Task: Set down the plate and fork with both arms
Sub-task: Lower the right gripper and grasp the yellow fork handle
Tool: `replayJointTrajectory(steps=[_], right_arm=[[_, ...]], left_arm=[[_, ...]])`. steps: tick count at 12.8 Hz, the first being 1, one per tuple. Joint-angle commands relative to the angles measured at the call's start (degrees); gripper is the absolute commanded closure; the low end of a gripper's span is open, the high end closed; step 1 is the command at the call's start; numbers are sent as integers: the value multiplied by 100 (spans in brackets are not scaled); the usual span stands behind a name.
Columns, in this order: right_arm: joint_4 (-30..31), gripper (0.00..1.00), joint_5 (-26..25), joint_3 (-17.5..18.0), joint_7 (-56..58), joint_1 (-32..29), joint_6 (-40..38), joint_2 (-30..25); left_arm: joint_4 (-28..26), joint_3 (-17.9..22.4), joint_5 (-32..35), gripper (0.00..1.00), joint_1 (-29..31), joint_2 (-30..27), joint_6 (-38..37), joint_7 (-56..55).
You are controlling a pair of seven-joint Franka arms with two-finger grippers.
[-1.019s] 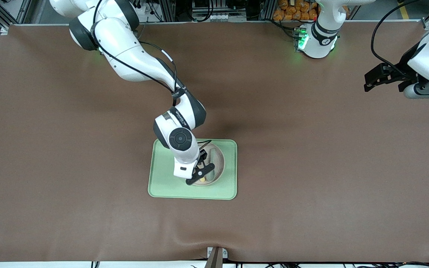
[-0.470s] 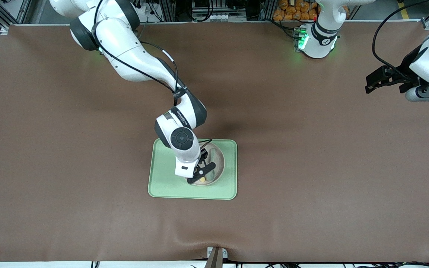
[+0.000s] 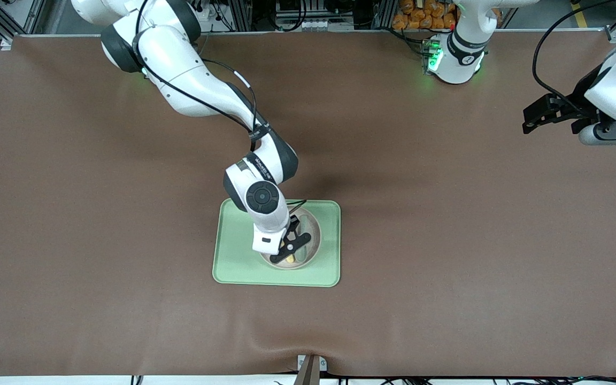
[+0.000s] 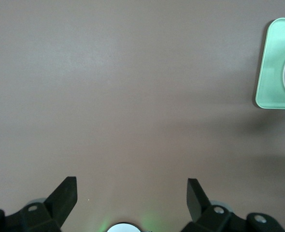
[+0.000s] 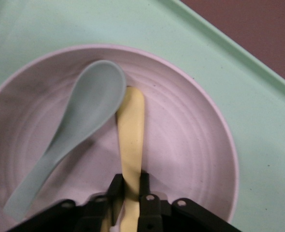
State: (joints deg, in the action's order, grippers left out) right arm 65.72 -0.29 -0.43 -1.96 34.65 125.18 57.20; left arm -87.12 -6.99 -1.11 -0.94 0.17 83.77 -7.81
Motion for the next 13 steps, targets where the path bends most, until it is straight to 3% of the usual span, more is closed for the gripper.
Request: replayJointTrajectory(steps=[1, 13], right_arm=[[29, 100, -120, -18, -348, 50, 33, 2], [-227, 100, 275, 34, -551, -169, -828, -411]], left_arm=[[46, -21, -3, 0, 33, -17, 17, 122], [37, -21, -3, 0, 42, -17, 8, 130]])
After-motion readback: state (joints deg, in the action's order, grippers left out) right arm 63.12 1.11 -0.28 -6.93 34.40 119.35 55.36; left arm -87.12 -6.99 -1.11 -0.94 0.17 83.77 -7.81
